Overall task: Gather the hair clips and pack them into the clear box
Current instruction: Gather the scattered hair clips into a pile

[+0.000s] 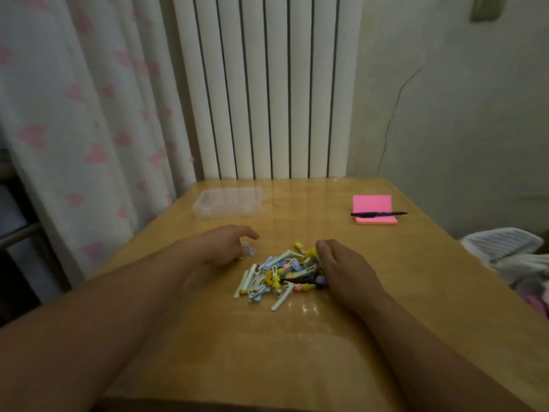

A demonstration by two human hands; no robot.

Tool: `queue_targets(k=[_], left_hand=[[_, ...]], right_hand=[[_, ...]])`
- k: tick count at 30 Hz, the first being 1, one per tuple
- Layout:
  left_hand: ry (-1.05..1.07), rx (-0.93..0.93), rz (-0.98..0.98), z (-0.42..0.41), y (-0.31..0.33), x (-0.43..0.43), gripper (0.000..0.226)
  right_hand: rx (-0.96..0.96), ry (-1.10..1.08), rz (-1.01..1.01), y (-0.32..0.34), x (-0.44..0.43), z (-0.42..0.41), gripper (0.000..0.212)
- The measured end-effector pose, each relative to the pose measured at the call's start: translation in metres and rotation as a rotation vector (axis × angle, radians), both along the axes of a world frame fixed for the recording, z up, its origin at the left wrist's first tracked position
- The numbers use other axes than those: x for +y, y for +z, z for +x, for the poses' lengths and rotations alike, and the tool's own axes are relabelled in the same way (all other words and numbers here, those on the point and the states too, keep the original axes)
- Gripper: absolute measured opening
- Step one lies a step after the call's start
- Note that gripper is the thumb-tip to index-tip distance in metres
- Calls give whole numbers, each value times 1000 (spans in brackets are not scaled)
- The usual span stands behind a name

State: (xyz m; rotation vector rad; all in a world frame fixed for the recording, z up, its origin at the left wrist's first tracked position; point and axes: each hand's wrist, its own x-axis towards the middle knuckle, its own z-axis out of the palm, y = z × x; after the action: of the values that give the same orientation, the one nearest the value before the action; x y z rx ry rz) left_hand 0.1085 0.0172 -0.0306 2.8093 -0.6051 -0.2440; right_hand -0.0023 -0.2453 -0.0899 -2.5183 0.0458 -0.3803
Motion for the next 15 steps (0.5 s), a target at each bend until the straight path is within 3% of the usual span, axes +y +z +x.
queue_targets(k=[4, 10, 15], left_hand=[[-47, 29, 146, 10, 8, -5, 12], [-6, -57, -69, 9, -16, 15, 9], [9, -146, -183, -3, -29, 19, 7]], right_hand=[[-2, -28, 142, 7, 3, -3, 28], [-12, -51, 204, 12, 5, -6, 33], [8, -8, 75, 11, 9, -9, 46]])
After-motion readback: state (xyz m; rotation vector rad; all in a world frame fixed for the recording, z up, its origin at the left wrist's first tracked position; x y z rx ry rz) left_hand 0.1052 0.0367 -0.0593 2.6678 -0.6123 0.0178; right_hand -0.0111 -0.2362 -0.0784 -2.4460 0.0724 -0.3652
